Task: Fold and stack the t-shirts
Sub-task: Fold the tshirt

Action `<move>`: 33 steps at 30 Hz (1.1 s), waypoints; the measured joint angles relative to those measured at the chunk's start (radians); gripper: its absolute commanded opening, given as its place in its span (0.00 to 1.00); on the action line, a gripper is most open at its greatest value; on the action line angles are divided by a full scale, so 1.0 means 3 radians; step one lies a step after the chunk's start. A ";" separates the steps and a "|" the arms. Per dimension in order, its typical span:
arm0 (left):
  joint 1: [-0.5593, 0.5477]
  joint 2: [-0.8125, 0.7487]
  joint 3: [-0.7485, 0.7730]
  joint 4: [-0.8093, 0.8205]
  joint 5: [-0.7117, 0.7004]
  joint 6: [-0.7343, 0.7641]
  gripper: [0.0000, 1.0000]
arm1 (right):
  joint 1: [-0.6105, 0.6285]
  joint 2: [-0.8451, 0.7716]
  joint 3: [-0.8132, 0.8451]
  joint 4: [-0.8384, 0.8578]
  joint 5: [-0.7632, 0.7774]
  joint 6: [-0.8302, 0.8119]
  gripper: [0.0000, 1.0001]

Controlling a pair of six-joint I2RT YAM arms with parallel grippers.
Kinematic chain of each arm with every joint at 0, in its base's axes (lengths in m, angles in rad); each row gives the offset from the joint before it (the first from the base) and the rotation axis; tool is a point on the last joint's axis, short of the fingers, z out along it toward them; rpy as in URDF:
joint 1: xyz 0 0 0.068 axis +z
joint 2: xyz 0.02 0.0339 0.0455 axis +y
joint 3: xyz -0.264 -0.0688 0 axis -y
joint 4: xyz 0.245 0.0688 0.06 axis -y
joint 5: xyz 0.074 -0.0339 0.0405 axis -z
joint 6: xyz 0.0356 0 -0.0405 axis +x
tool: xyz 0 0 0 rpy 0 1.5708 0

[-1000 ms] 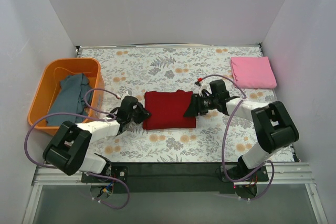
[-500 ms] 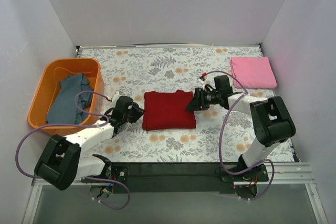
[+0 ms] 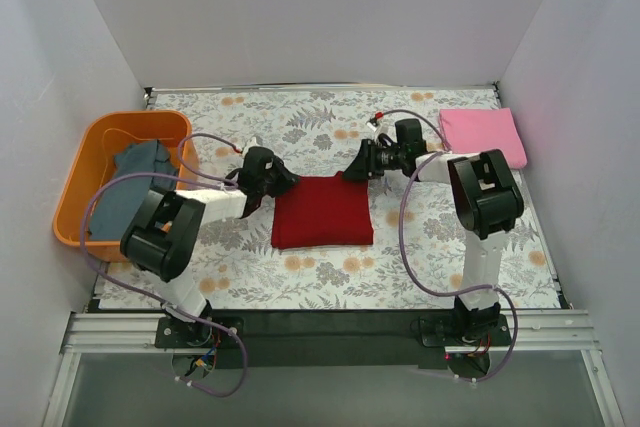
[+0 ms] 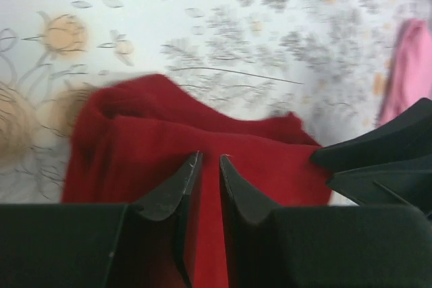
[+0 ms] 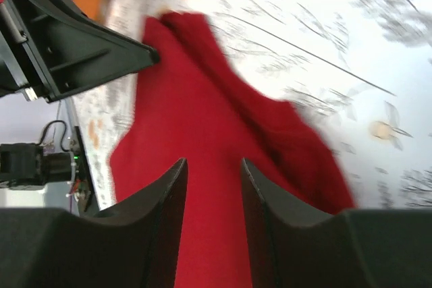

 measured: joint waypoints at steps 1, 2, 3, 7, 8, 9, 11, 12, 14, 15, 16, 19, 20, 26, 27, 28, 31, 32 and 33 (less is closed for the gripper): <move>0.0033 0.0137 -0.0001 0.0024 0.0046 -0.0005 0.17 | -0.0011 0.0114 0.0000 0.0032 -0.0010 0.0009 0.37; 0.0074 0.0261 0.0000 0.0060 0.0092 -0.0015 0.17 | -0.0029 0.0234 -0.0003 0.0071 -0.0013 0.0020 0.37; 0.0123 0.0374 -0.0001 0.0090 0.0141 -0.0032 0.17 | -0.0050 0.0352 -0.0013 0.0112 -0.0025 0.0036 0.37; 0.0374 0.0579 0.0001 0.0373 0.0416 -0.0132 0.16 | -0.0198 0.0512 -0.0042 0.0402 -0.0233 0.0137 0.37; 0.0421 0.0585 0.0001 0.0406 0.0449 -0.0130 0.17 | -0.0225 0.0519 -0.0043 0.0453 -0.0249 0.0145 0.37; 0.0456 0.0585 0.0003 0.0430 0.0467 -0.0117 0.18 | -0.0248 0.0519 -0.0050 0.0492 -0.0257 0.0163 0.36; 0.0505 0.0570 0.0009 0.0444 0.0495 -0.0086 0.22 | -0.0272 0.0504 -0.0089 0.0547 -0.0264 0.0183 0.37; 0.0519 0.0537 0.0008 0.0434 0.0525 -0.0065 0.25 | -0.0282 0.0456 -0.0141 0.0552 -0.0254 0.0203 0.37; 0.0511 0.0413 -0.0006 0.0366 0.0577 -0.0039 0.28 | -0.0277 0.0290 -0.0268 0.0543 -0.0242 0.0245 0.37; 0.0502 0.0305 -0.0022 0.0306 0.0601 -0.0037 0.29 | -0.0257 0.0177 -0.0336 0.0540 -0.0243 0.0270 0.36; 0.0487 0.0165 -0.0048 0.0231 0.0623 -0.0038 0.29 | -0.0226 0.0042 -0.0399 0.0543 -0.0247 0.0292 0.34; 0.0385 -0.0390 -0.0200 0.0041 0.0678 -0.0099 0.29 | -0.0029 -0.0415 -0.0594 0.0600 -0.0263 0.0379 0.27; 0.0320 -0.0591 -0.0262 -0.0015 0.0701 -0.0135 0.28 | 0.0064 -0.0558 -0.0662 0.0646 -0.0275 0.0411 0.24; -0.0169 -0.1264 -0.0717 -0.0158 0.0880 -0.0427 0.13 | 0.0757 -0.0927 -0.1041 0.0804 -0.0324 0.0579 0.01; -0.0220 -0.1258 -0.0807 -0.0179 0.0904 -0.0474 0.13 | 0.0838 -0.0913 -0.1109 0.0809 -0.0322 0.0608 0.01; -0.0252 -0.1222 -0.0891 -0.0203 0.0918 -0.0515 0.11 | 0.0890 -0.0880 -0.1176 0.0811 -0.0326 0.0632 0.01; -0.0262 -0.0984 -0.1078 -0.0271 0.0912 -0.0615 0.06 | 0.0919 -0.0573 -0.1231 0.0890 -0.0337 0.0696 0.01; -0.0262 -0.0865 -0.1115 -0.0282 0.0908 -0.0650 0.04 | 0.0912 -0.0448 -0.1231 0.0914 -0.0333 0.0703 0.01; -0.0261 -0.0750 -0.1147 -0.0282 0.0894 -0.0690 0.03 | 0.0903 -0.0292 -0.1231 0.0947 -0.0334 0.0716 0.01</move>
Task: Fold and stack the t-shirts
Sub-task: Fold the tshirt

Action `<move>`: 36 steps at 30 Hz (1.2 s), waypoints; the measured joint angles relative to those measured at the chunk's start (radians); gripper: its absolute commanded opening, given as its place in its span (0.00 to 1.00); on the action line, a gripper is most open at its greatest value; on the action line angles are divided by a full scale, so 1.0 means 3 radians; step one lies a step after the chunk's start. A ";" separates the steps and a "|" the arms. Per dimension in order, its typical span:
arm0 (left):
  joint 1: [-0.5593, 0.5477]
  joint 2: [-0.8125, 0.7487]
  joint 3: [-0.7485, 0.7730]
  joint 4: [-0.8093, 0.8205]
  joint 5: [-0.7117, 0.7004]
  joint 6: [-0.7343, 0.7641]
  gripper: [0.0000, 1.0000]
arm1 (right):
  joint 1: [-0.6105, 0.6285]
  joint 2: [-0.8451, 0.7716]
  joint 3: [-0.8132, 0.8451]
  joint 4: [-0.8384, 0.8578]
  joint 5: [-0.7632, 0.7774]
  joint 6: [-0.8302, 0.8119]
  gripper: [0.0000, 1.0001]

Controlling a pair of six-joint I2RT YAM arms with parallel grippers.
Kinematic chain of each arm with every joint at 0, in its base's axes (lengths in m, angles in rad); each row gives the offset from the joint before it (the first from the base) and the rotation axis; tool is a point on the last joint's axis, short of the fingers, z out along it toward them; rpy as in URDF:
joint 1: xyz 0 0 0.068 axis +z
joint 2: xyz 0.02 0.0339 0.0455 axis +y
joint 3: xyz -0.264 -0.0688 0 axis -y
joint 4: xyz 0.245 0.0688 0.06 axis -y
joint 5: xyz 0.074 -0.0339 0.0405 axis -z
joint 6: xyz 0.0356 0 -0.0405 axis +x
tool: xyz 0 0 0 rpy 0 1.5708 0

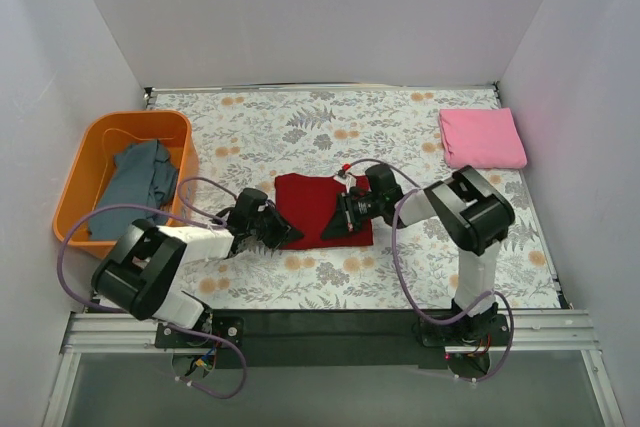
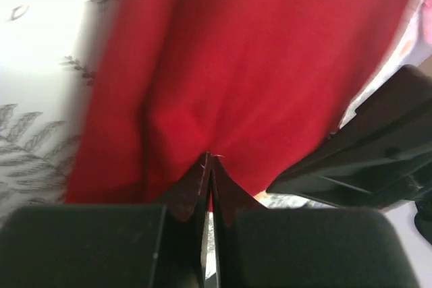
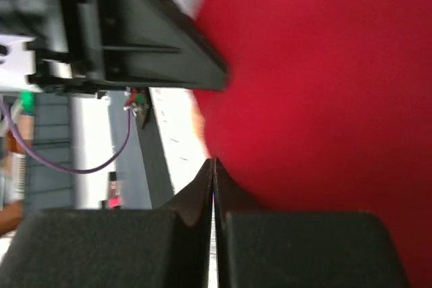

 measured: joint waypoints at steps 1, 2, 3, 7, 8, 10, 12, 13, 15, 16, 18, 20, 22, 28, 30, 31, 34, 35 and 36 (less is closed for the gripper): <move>0.0011 0.0109 -0.0033 0.0011 -0.0004 -0.0072 0.03 | -0.0014 0.0158 0.0000 0.0024 -0.0004 0.0017 0.01; 0.0038 0.0163 -0.0061 0.0099 0.0051 -0.0137 0.03 | -0.0032 0.0322 0.0000 0.0057 -0.0045 0.0083 0.01; 0.0070 0.0175 -0.0084 0.0167 0.0085 -0.0200 0.02 | -0.0056 0.0413 0.0001 0.0150 -0.0156 0.0164 0.01; 0.0170 0.0137 -0.0237 0.0355 0.0154 -0.0371 0.02 | -0.0118 0.0332 -0.0084 0.0314 -0.0217 0.0243 0.01; 0.0181 0.0109 -0.0258 0.0357 0.0149 -0.0389 0.02 | -0.0136 0.0257 -0.0144 0.0322 -0.0211 0.0243 0.01; 0.0196 0.0015 -0.0296 0.0290 0.0104 -0.0406 0.02 | -0.0200 0.0062 -0.0287 0.0320 -0.0211 0.0244 0.01; 0.0206 -0.0072 -0.0322 0.0210 0.0034 -0.0413 0.02 | -0.0310 -0.0135 -0.0420 0.0324 -0.0228 0.0242 0.01; 0.0210 -0.0108 -0.0331 0.0172 0.0000 -0.0415 0.02 | -0.0387 -0.0181 -0.0463 0.0345 -0.0240 0.0240 0.01; 0.0220 -0.0148 -0.0334 0.0116 -0.0043 -0.0416 0.02 | -0.0557 -0.0156 -0.0521 0.0383 -0.0257 0.0235 0.01; 0.0229 -0.0153 -0.0336 0.0107 -0.0053 -0.0417 0.02 | -0.0646 -0.0094 -0.0552 0.0390 -0.0264 0.0242 0.01; 0.0252 -0.0153 -0.0336 0.0102 -0.0057 -0.0416 0.04 | -0.0795 0.0097 -0.0589 0.0380 -0.0264 0.0254 0.01; 0.0264 -0.0155 -0.0323 0.0076 -0.0065 -0.0395 0.12 | -0.0861 0.0206 -0.0598 0.0388 -0.0317 0.0319 0.01; 0.0272 -0.0191 -0.0280 -0.0013 -0.0088 -0.0336 0.18 | -0.0851 0.0155 -0.0610 0.0367 -0.0304 0.0313 0.01; 0.0216 -0.0524 0.0128 -0.0617 -0.0449 0.0242 0.48 | -0.0994 -0.0689 -0.0715 -0.0037 -0.0150 0.0103 0.20; 0.0089 -0.0614 0.0369 -0.0746 -0.0589 0.0464 0.55 | -0.1119 -0.1050 -0.0626 -0.0404 0.0010 -0.0128 0.28; -0.0015 -0.0641 0.0506 -0.0814 -0.0659 0.0635 0.57 | -0.1172 -0.1205 -0.0534 -0.0641 0.0137 -0.0284 0.36; -0.0418 -0.0605 0.0921 -0.0889 -0.0816 0.1139 0.59 | -0.1263 -0.1559 -0.0214 -0.1325 0.0626 -0.0668 0.48; -0.0587 -0.0561 0.1055 -0.0900 -0.0885 0.1315 0.59 | -0.1275 -0.1671 -0.0150 -0.1502 0.0806 -0.0762 0.52; -0.0771 -0.0497 0.1179 -0.0914 -0.0960 0.1479 0.59 | -0.1292 -0.1789 -0.0122 -0.1658 0.0965 -0.0823 0.60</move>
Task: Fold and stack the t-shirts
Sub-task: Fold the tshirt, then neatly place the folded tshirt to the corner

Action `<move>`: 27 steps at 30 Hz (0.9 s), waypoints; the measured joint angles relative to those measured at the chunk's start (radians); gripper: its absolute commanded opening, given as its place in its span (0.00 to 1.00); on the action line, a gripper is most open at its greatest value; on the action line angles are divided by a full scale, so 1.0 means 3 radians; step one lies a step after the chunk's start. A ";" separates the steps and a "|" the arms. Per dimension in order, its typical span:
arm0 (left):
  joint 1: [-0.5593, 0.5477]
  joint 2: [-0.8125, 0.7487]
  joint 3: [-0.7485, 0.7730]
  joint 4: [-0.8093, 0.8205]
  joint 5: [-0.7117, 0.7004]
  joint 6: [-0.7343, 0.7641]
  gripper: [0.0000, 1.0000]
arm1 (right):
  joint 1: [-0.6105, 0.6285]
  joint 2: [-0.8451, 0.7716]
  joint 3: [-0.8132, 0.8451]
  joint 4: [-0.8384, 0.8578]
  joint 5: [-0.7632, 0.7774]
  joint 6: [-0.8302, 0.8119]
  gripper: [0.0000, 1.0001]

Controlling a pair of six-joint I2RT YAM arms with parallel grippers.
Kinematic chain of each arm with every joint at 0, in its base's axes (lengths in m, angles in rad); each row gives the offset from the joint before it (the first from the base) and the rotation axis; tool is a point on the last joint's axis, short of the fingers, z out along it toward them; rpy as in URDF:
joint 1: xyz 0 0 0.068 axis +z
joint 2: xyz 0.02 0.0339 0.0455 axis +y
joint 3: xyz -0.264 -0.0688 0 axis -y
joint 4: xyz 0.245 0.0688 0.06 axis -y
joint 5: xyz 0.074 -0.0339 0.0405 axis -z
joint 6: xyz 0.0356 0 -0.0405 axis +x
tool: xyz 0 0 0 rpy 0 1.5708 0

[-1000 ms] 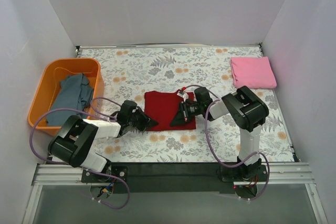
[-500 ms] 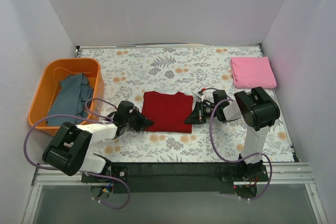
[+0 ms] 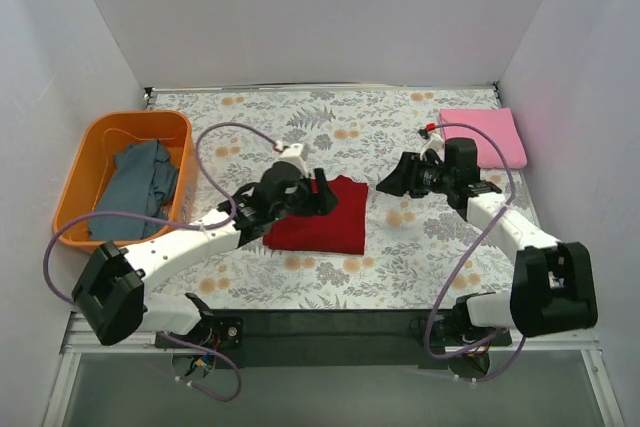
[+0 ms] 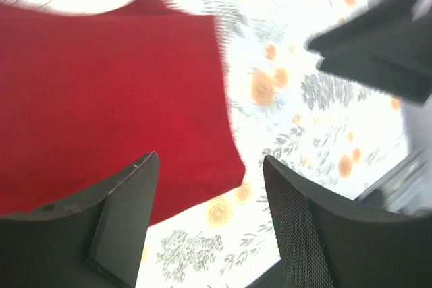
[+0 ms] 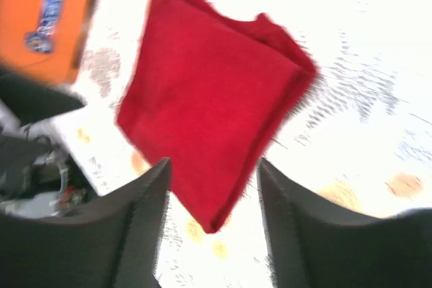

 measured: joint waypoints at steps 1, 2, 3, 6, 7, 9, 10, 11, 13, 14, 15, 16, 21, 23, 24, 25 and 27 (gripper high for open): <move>-0.0197 0.0084 0.0120 -0.0010 -0.0108 0.0175 0.59 | -0.0015 -0.0107 0.0001 -0.0112 0.0111 -0.0024 0.66; -0.0392 0.0187 0.0230 -0.0019 -0.0228 0.0360 0.59 | -0.0037 -0.0229 -0.0017 -0.0245 0.0235 -0.0048 0.70; -0.0580 0.0301 0.0322 -0.0019 -0.0341 0.0523 0.59 | -0.0067 -0.0343 -0.0043 -0.0360 0.0346 -0.0060 0.75; -0.1034 0.0671 0.0534 -0.0046 -0.0610 0.1003 0.58 | -0.0201 -0.0631 -0.0154 -0.0642 0.0660 -0.0043 0.98; -0.1146 0.0790 0.0587 -0.0067 -0.0679 0.1141 0.57 | -0.0239 -0.0690 -0.0183 -0.0706 0.0734 -0.0032 0.98; -0.1300 0.1003 0.0678 -0.0102 -0.0777 0.1396 0.57 | -0.0342 -0.0805 -0.0270 -0.0866 0.0893 -0.0032 0.98; -0.1361 0.1114 0.0717 -0.0113 -0.0833 0.1521 0.56 | -0.0412 -0.0870 -0.0295 -0.0921 0.0932 -0.0029 0.98; -0.1413 0.1214 0.0754 -0.0128 -0.0888 0.1635 0.55 | -0.0468 -0.0912 -0.0326 -0.0982 0.0969 -0.0022 0.98; -0.1499 0.1396 0.0813 -0.0141 -0.0970 0.1850 0.54 | -0.0558 -0.0975 -0.0365 -0.1074 0.1006 -0.0017 0.98; -0.1530 0.1466 0.0829 -0.0145 -0.0998 0.1940 0.53 | -0.0589 -0.0998 -0.0384 -0.1096 0.1016 -0.0010 0.98; -0.1559 0.1528 0.0842 -0.0145 -0.1031 0.2026 0.52 | -0.0600 -0.1016 -0.0398 -0.1124 0.1019 -0.0006 0.98; -0.1582 0.1583 0.0849 -0.0144 -0.1058 0.2099 0.52 | -0.0600 -0.1024 -0.0406 -0.1150 0.1016 -0.0001 0.98; -0.1684 0.1807 0.0890 -0.0142 -0.1179 0.2405 0.51 | -0.0599 -0.1029 -0.0497 -0.1166 0.0954 0.0015 0.98; -0.1719 0.1867 0.0891 -0.0144 -0.1221 0.2496 0.50 | -0.0599 -0.1022 -0.0524 -0.1176 0.0927 0.0018 0.98; -0.1740 0.1892 0.0891 -0.0144 -0.1233 0.2534 0.50 | -0.0598 -0.1020 -0.0532 -0.1176 0.0910 0.0018 0.98; -0.1762 0.1920 0.0891 -0.0144 -0.1264 0.2576 0.49 | -0.0598 -0.1016 -0.0539 -0.1174 0.0889 0.0020 0.98; -0.1798 0.1949 0.0894 -0.0118 -0.1330 0.2628 0.43 | -0.0598 -0.1005 -0.0549 -0.1170 0.0841 0.0024 0.98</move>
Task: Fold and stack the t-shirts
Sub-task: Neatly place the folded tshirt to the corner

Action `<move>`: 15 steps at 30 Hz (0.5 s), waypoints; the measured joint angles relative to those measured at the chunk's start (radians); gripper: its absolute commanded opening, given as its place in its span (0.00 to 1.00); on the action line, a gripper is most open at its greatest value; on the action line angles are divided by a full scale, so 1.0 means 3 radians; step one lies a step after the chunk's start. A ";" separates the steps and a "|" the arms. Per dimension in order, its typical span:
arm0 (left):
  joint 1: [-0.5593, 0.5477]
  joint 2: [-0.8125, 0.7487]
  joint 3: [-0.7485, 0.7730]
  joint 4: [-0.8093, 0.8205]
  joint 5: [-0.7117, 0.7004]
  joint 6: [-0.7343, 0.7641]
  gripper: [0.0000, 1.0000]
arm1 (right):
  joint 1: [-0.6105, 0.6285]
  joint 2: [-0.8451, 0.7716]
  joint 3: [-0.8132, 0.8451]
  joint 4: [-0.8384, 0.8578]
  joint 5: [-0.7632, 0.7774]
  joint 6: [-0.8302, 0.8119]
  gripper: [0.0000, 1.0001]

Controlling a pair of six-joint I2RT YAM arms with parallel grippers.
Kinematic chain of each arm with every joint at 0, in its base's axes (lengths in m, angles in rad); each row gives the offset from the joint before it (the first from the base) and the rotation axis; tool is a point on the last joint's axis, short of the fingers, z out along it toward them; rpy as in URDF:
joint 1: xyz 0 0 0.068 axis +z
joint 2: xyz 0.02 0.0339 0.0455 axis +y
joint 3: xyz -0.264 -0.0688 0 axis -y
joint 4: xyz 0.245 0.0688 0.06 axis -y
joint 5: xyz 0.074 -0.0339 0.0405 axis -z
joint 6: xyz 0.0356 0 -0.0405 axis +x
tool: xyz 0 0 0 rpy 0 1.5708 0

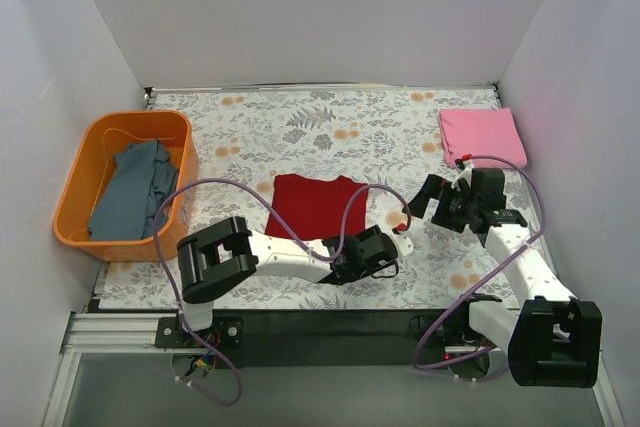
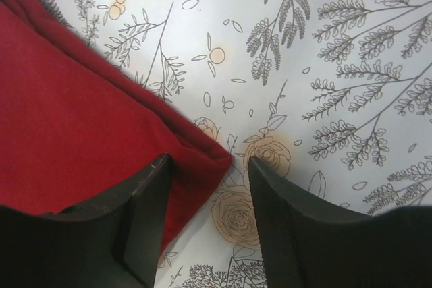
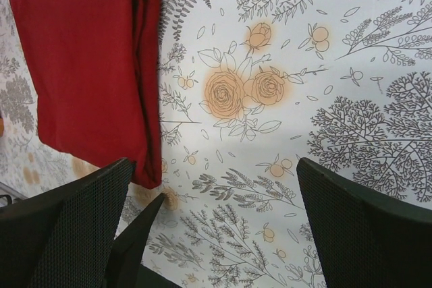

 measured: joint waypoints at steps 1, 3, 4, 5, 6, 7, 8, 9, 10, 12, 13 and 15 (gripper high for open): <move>-0.0006 0.0009 -0.0001 0.0001 -0.0027 0.0018 0.40 | 0.0000 0.0009 -0.0001 0.0005 -0.0015 0.0003 0.98; -0.0019 0.0027 -0.0004 0.0010 -0.0086 0.0039 0.24 | 0.0000 0.0036 -0.0003 0.0011 -0.0057 0.0009 0.98; -0.0019 0.0037 -0.0008 0.0003 -0.0120 0.0061 0.20 | 0.0000 0.0050 -0.0003 0.0019 -0.0078 0.0014 0.98; -0.0019 0.0043 -0.0011 0.0006 -0.0150 0.0076 0.17 | 0.0000 0.0061 -0.0006 0.0036 -0.0095 0.0020 0.98; -0.0019 0.0047 -0.0011 0.0018 -0.0177 0.0089 0.06 | 0.0000 0.0074 -0.0015 0.0062 -0.0116 0.0033 0.97; -0.0019 0.0048 -0.0011 0.0028 -0.0201 0.0088 0.04 | 0.0000 0.0084 -0.0028 0.0089 -0.0142 0.0057 0.97; -0.0019 0.0048 -0.0011 0.0037 -0.0230 0.0099 0.03 | 0.0000 0.0090 -0.0053 0.0136 -0.0174 0.0081 0.96; -0.0019 0.0050 -0.0013 0.0041 -0.0247 0.0102 0.01 | 0.0000 0.0099 -0.0079 0.0175 -0.0207 0.0106 0.95; -0.0020 0.0050 -0.0015 0.0048 -0.0251 0.0102 0.00 | 0.0000 0.0111 -0.0114 0.0239 -0.0248 0.0140 0.95; -0.0009 0.0046 -0.0022 0.0070 -0.0245 0.0062 0.00 | 0.0000 0.0150 -0.0186 0.0348 -0.0323 0.0201 0.94; 0.0005 0.0036 -0.0027 0.0078 -0.0214 0.0024 0.00 | 0.0000 0.0186 -0.0223 0.0412 -0.0359 0.0245 0.94; 0.0071 -0.0036 -0.0057 0.0086 -0.0095 -0.0085 0.00 | 0.0004 0.0273 -0.0287 0.0532 -0.0422 0.0315 0.93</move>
